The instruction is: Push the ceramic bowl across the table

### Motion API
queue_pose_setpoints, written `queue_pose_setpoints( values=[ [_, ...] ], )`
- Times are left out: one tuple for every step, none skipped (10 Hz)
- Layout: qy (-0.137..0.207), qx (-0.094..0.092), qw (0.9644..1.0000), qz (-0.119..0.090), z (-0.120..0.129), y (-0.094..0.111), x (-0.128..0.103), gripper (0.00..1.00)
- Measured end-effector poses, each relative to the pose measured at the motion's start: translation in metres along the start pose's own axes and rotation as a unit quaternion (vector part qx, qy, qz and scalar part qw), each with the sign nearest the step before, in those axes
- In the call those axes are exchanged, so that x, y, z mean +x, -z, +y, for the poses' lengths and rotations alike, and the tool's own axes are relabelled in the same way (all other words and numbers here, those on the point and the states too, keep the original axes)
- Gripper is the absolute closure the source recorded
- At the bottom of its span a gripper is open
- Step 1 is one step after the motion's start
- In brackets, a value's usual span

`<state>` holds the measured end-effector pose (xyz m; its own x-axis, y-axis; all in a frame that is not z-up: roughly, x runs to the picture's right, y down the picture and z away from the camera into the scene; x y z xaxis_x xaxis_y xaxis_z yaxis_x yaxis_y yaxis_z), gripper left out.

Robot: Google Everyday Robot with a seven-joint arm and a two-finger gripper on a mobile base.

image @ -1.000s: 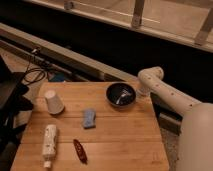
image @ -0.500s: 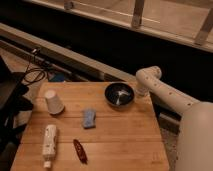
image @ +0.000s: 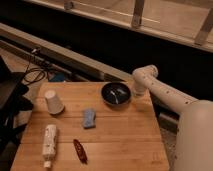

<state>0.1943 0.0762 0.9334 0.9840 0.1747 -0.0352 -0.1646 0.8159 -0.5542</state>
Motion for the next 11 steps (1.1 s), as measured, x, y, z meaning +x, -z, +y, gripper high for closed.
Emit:
queue_pose_setpoints(
  values=[
    [0.004, 0.000, 1.0000, 0.001, 0.002, 0.000, -0.010, 0.95],
    [0.007, 0.000, 1.0000, 0.001, 0.003, 0.000, -0.023, 0.95],
    [0.013, 0.000, 0.9999, 0.000, 0.004, 0.001, -0.033, 0.95],
    [0.016, -0.001, 0.9999, 0.001, 0.004, 0.002, -0.034, 0.95],
    [0.019, -0.002, 0.9998, 0.003, 0.005, 0.004, -0.031, 0.95],
    [0.023, -0.005, 0.9997, 0.004, 0.007, 0.004, -0.034, 0.95],
    [0.026, -0.006, 0.9996, 0.004, 0.009, 0.005, -0.042, 0.95],
    [0.029, -0.006, 0.9995, 0.003, 0.010, 0.005, -0.052, 0.95],
    [0.035, -0.006, 0.9994, 0.001, 0.010, 0.006, -0.063, 0.95],
    [0.037, -0.005, 0.9993, 0.002, 0.010, 0.007, -0.064, 0.95],
    [0.040, -0.007, 0.9992, 0.004, 0.010, 0.008, -0.061, 0.95]
  ],
)
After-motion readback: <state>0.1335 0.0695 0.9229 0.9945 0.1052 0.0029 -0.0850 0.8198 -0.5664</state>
